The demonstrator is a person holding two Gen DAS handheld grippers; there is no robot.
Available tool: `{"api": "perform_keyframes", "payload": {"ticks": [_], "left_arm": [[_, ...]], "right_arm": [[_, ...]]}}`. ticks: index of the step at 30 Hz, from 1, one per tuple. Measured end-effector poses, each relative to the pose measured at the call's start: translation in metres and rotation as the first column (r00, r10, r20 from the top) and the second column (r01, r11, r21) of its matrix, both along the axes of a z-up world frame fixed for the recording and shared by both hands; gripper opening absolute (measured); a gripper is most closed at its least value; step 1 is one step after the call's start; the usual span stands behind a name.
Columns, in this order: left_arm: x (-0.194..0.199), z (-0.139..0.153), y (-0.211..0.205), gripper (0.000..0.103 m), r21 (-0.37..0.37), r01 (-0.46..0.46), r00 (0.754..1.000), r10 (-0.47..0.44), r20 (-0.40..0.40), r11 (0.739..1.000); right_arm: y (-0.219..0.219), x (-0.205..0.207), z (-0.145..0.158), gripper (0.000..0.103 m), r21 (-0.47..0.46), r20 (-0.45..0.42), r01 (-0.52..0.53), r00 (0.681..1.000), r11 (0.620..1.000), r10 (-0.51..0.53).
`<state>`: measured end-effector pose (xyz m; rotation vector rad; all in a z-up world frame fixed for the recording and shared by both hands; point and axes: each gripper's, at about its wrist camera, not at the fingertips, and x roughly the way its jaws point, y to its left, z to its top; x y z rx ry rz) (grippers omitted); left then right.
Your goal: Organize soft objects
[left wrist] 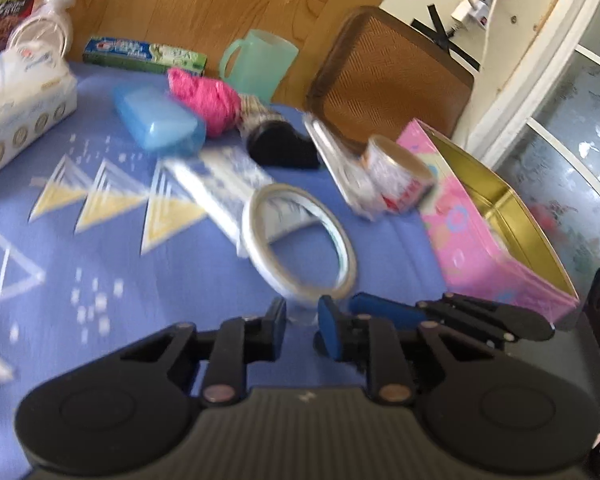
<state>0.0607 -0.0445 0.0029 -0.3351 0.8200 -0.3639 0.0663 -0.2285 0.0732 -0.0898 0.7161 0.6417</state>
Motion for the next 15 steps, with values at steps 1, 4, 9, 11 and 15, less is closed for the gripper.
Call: {"api": "perform_keyframes", "payload": {"ticks": [1,4,9,11,15], "left_arm": [[-0.005,-0.002,0.002,0.020,-0.005,0.004,1.000,-0.004,-0.014,1.000],[-0.014,0.001,0.016,0.030,0.009,-0.034,0.999,0.034,-0.014,0.999],[0.002,0.017,0.027,0.044,0.014,-0.095,0.995,0.094,0.018,0.995],[0.015,0.019,0.018,0.044,0.039,-0.085,0.996,0.084,0.025,0.996],[0.040,0.013,-0.003,0.038,0.088,-0.062,0.998,0.062,0.008,0.994]], "right_arm": [[0.002,-0.006,0.001,0.041,0.001,-0.003,-0.024,1.000,1.000,0.024],[0.003,-0.027,0.005,0.046,0.002,0.015,-0.109,0.994,0.994,0.109],[-0.003,-0.023,0.013,0.091,-0.023,0.079,-0.096,0.992,0.995,0.098],[-0.001,-0.013,0.014,0.094,-0.033,0.112,-0.077,0.990,0.996,0.080],[0.010,0.018,0.005,0.101,-0.052,0.058,-0.099,0.993,0.994,0.102]]}}
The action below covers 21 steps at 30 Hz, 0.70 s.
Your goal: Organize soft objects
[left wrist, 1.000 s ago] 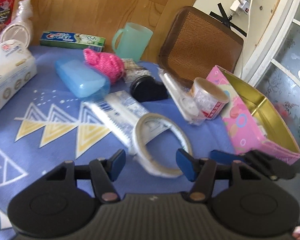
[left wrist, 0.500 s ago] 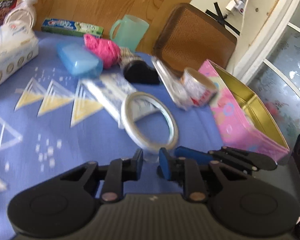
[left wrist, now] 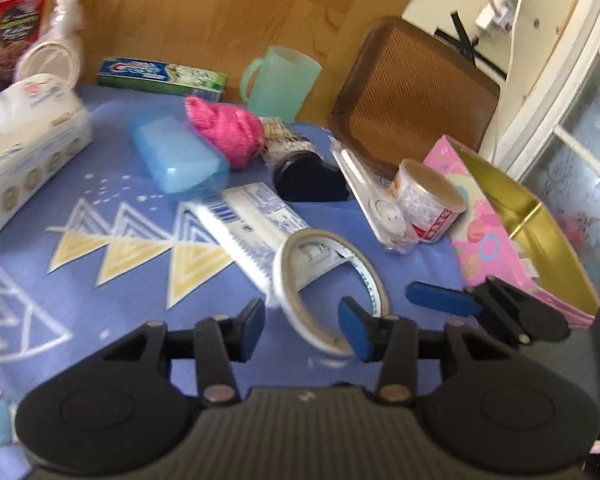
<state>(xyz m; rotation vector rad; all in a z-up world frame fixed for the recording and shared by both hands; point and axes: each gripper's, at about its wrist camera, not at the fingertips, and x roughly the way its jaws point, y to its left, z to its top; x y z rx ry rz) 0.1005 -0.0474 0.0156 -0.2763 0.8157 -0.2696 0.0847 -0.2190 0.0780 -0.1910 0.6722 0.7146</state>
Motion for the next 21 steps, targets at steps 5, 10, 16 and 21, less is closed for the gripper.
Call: {"api": "perform_keyframes", "payload": {"ticks": [5,10,16,21], "left_arm": [[0.007,-0.009,-0.006,0.024,0.019,0.006,1.000,-0.006,0.000,1.000],[-0.023,0.000,0.003,0.023,-0.020,0.020,1.000,-0.020,0.016,1.000],[-0.059,0.011,0.002,0.023,-0.021,0.056,0.998,-0.055,0.039,0.998],[-0.064,0.002,-0.004,0.024,0.005,0.074,0.997,-0.074,-0.013,0.997]], "right_arm": [[0.002,0.029,-0.014,0.101,-0.018,-0.072,0.028,0.997,0.999,-0.029],[-0.004,0.018,-0.008,0.080,0.059,-0.087,0.053,0.995,0.997,-0.048],[-0.017,-0.023,0.003,0.056,0.095,-0.044,0.074,0.997,0.993,-0.070],[-0.022,-0.032,-0.004,0.059,0.107,-0.091,0.061,0.995,0.992,-0.051]]}}
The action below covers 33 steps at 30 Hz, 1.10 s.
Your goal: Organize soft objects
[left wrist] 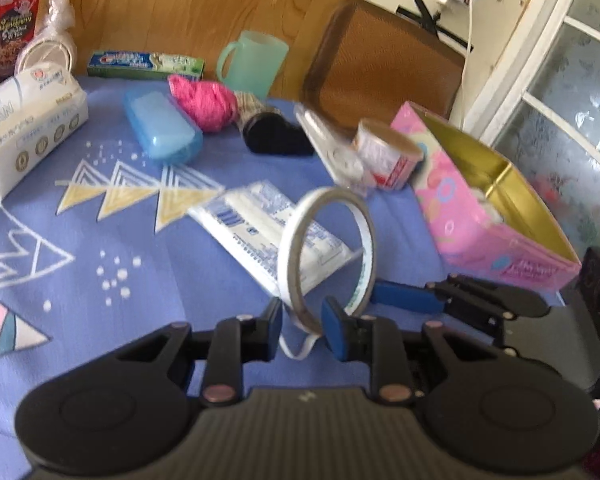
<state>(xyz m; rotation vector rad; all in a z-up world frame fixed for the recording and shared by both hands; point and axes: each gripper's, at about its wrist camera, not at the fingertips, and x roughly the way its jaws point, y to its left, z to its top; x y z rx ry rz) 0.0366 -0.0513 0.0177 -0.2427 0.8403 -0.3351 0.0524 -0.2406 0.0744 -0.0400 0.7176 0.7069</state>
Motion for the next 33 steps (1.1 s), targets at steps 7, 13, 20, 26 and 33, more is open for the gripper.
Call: {"api": "perform_keyframes", "payload": {"ticks": [7,13,20,26,33], "left_arm": [[0.010,0.008,0.013,0.036,-0.009,-0.067,0.998,0.067,0.017,0.998],[0.024,-0.002,-0.001,0.021,0.036,-0.039,0.999,0.040,-0.011,0.999],[0.011,0.017,-0.004,0.021,0.001,-0.016,0.999,0.016,0.032,1.000],[0.033,0.052,-0.046,0.021,0.033,0.071,0.990,-0.074,0.122,0.997],[0.070,0.074,-0.156,0.021,0.047,0.290,0.932,-0.293,0.212,0.956]], "right_arm": [[0.004,-0.012,0.001,0.088,-0.080,0.089,-0.050,0.994,0.996,0.057],[0.014,0.009,-0.002,0.091,-0.087,0.072,-0.059,0.995,0.994,0.065],[0.013,-0.003,0.009,0.088,-0.060,0.150,-0.030,0.988,0.998,0.039],[0.001,-0.013,0.030,0.087,-0.094,0.299,0.068,0.954,0.993,-0.037],[-0.074,-0.012,0.059,0.088,-0.065,0.427,0.330,0.862,0.942,-0.273]]}}
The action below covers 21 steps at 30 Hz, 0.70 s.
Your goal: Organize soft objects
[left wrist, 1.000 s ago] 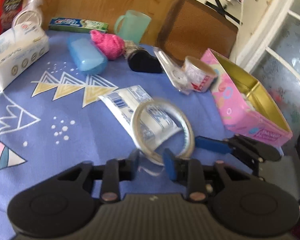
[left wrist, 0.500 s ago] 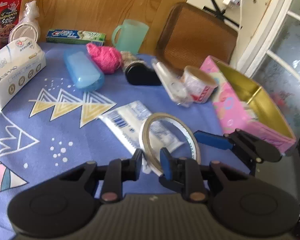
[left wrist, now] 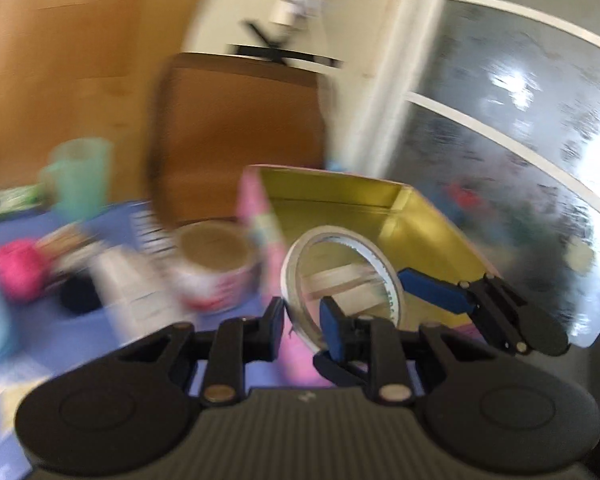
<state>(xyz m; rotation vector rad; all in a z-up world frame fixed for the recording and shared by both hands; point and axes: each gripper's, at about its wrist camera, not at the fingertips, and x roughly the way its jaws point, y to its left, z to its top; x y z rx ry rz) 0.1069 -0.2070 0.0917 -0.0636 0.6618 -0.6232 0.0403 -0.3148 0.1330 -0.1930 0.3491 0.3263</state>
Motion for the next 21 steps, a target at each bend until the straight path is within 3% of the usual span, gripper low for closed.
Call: {"api": "perform_keyframes", "payload": {"ticks": [3,4,5,9,12,13,14,15,18,21], "left_arm": [[0.019,-0.002,-0.053,0.026,-0.005,0.070,0.998,-0.070,0.004,0.998],[0.024,-0.004,-0.068,0.040,0.005,0.077,0.997,-0.077,0.009,0.997],[0.028,-0.006,-0.084,0.046,0.028,0.071,0.997,-0.071,0.018,0.997],[0.028,-0.016,-0.098,0.046,0.055,0.051,0.999,-0.052,0.009,0.997],[0.015,-0.018,-0.071,0.046,0.017,0.055,0.999,-0.055,0.002,0.998],[0.009,-0.018,-0.059,0.046,0.008,0.050,0.999,-0.050,0.007,0.999],[0.004,-0.018,-0.047,0.046,0.001,0.045,0.999,-0.045,0.012,0.999],[-0.003,-0.018,-0.035,0.046,0.000,0.041,0.999,-0.041,0.018,0.999],[-0.024,-0.020,0.013,0.046,-0.001,0.000,1.000,0.000,0.029,1.000],[-0.038,-0.026,0.070,0.046,-0.018,-0.102,0.995,0.102,0.002,0.995]], "right_arm": [[-0.039,0.004,-0.001,0.088,-0.010,0.000,0.119,0.993,0.993,-0.119],[-0.051,0.007,-0.003,0.088,-0.019,0.000,0.157,0.988,0.987,-0.157],[-0.062,0.010,-0.007,0.088,-0.030,-0.006,0.196,0.981,0.980,-0.196],[-0.098,0.031,-0.029,0.092,-0.139,0.003,0.431,0.900,0.891,-0.435],[-0.126,0.022,-0.028,0.091,-0.013,-0.044,0.477,0.878,0.879,-0.477],[-0.129,0.019,-0.026,0.089,0.011,-0.044,0.479,0.877,0.878,-0.478],[-0.130,0.015,-0.024,0.079,0.029,-0.041,0.480,0.877,0.877,-0.479],[-0.130,0.012,-0.021,0.062,0.054,-0.037,0.471,0.882,0.880,-0.470],[-0.118,0.004,-0.008,0.038,0.171,-0.025,0.374,0.927,0.912,-0.375],[-0.090,0.002,0.001,0.038,0.237,-0.029,0.228,0.973,0.944,-0.228]]}}
